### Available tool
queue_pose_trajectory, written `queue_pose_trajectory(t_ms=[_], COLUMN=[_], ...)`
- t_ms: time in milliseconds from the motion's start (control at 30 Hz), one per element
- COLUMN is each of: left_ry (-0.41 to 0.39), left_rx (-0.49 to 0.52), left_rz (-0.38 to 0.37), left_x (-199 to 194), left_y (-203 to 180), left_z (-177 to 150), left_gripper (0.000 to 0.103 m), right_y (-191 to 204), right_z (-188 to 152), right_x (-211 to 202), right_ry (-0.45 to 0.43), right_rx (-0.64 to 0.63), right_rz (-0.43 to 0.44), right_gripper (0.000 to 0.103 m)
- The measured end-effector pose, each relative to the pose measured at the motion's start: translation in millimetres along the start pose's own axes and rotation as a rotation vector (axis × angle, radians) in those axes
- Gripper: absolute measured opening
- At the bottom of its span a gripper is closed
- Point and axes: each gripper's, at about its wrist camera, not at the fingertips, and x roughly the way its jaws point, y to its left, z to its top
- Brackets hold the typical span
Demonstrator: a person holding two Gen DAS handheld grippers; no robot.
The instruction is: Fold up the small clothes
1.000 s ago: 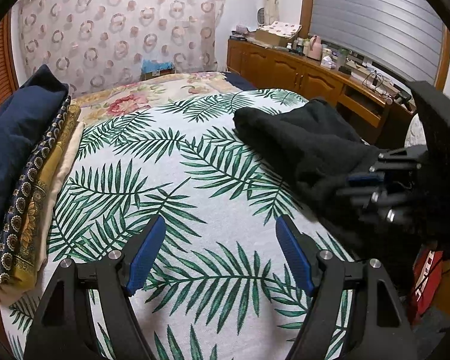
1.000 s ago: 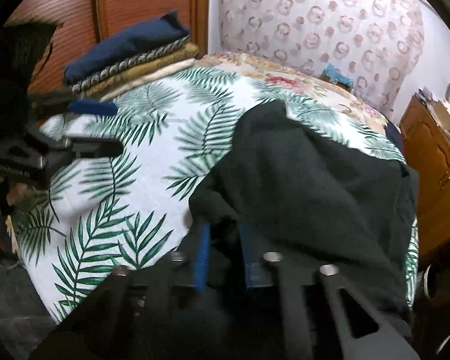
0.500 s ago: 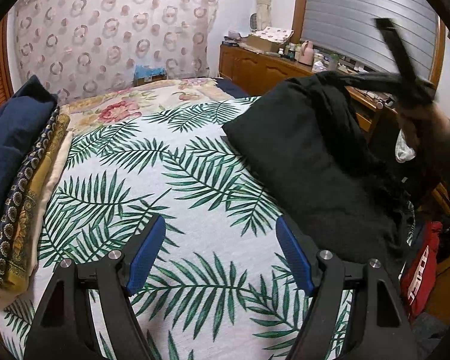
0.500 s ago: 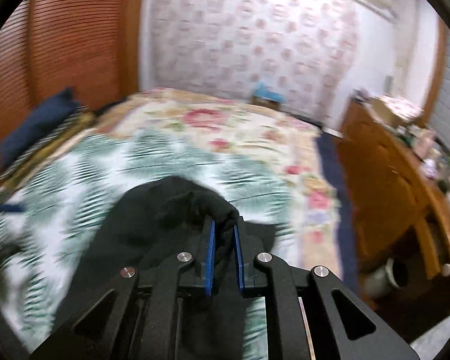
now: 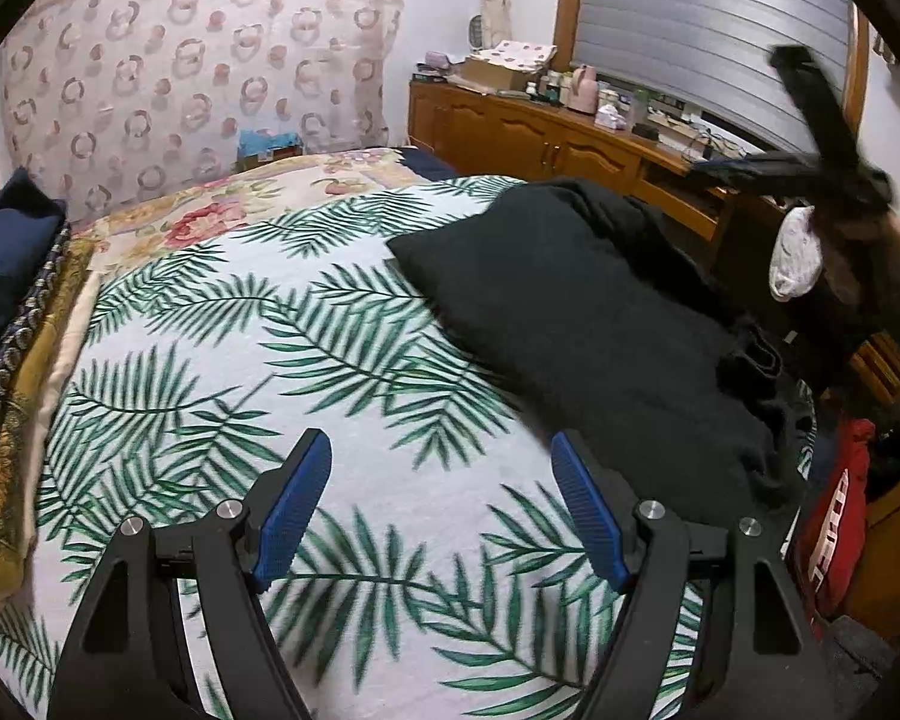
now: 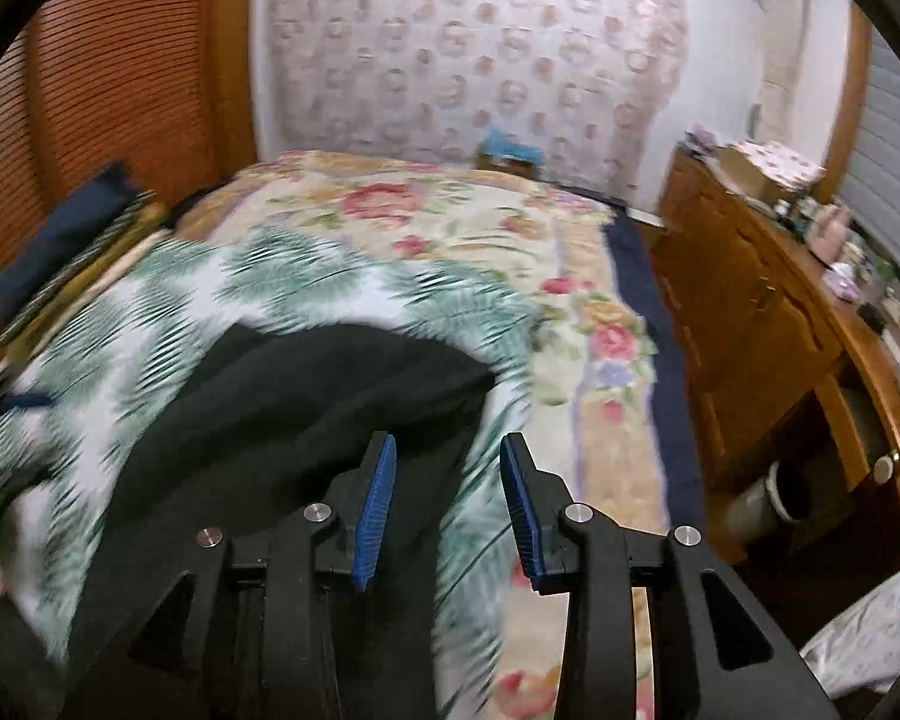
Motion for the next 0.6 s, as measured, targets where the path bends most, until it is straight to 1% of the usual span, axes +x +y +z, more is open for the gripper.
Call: queue_pose_trajectory(t_ms=[33, 133, 267, 367, 467, 500, 533, 600], left_ry=[0.003, 0.020, 0.060, 0.084, 0.091, 0.091, 0.089, 0.083], left_rx=[0.003, 0.015, 0.036, 0.043, 0.046, 0.047, 0.045, 0.045], left_rz=[-0.005, -0.023, -0.035, -0.045, -0.051, -0.052, -0.056, -0.062], left_x=[1, 8, 21, 27, 27, 27, 26, 24], left_y=[-3, -12, -21, -26, -32, -33, -35, -37], left_z=[0, -1, -4, -7, -9, -10, -10, -10], left_gripper=[0.077, 0.077, 0.077, 0.077, 0.077, 0.077, 0.077, 0.077], right_y=[7, 31, 56, 62, 56, 53, 53, 48], right_z=[-10, -39, -75, -87, -92, -91, -95, -102], right_x=[-12, -24, -17, -10, -9, -13, -18, -22], right_ry=[0.006, 0.040, 0.102, 0.121, 0.118, 0.114, 0.110, 0.084], right_rx=[-0.013, -0.022, -0.033, -0.029, -0.007, -0.002, 0.001, 0.020], right_rz=[0.023, 0.089, 0.152, 0.171, 0.183, 0.193, 0.214, 0.259], right_gripper=[0.038, 0.038, 0.038, 0.038, 0.037, 0.031, 0.008, 0.007])
